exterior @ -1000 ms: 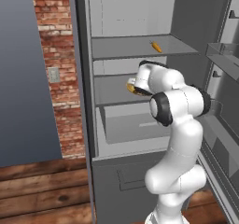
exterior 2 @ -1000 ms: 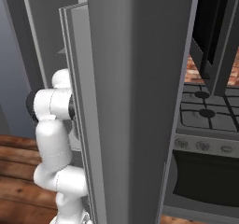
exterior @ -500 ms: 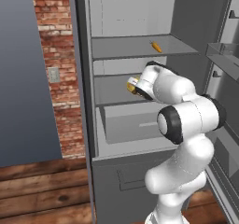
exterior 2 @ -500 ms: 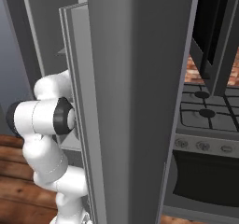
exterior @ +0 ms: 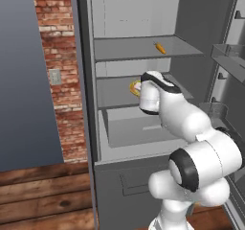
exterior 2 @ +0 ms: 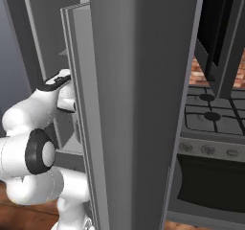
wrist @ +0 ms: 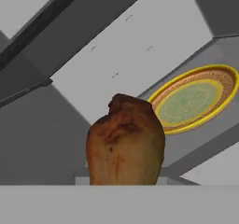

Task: Transport the chicken drumstick from the fridge to the microwave and turn on the microwave.

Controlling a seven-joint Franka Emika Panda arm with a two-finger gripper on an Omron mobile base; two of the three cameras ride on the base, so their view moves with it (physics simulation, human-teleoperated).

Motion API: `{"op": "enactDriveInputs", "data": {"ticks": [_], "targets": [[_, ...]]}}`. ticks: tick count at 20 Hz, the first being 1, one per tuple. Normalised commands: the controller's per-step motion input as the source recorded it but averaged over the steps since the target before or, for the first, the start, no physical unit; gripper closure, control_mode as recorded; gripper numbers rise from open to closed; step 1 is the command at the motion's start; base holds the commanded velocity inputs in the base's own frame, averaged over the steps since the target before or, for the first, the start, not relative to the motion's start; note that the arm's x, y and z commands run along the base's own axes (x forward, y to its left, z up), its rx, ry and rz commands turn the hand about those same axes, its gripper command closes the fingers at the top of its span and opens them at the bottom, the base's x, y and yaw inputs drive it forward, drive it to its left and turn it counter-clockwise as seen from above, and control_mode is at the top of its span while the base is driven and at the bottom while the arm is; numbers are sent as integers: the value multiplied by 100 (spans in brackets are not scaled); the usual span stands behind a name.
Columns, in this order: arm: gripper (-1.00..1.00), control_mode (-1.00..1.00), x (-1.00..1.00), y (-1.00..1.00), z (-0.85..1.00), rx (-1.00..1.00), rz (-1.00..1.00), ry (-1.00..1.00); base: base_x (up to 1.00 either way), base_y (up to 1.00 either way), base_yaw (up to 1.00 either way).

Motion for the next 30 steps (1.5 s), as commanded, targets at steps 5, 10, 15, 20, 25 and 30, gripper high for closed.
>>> {"op": "enactDriveInputs", "data": {"ticks": [5, 10, 15, 20, 25, 30], "targets": [[100, -100, -86, -20, 71, -1, 0, 16, 0, 0, 0], [100, -100, -64, -7, 92, 1, 0, 26, 0, 0, 0], [100, -100, -54, 0, 86, 1, 3, 34, 0, 0, 0], [100, -100, -74, 0, 62, 0, 3, 33, 0, 0, 0], [100, -100, -91, -16, -38, -2, 0, 11, 0, 0, 0], [100, -100, -83, -20, -83, -4, 0, 0, 0, 0, 0]]}}
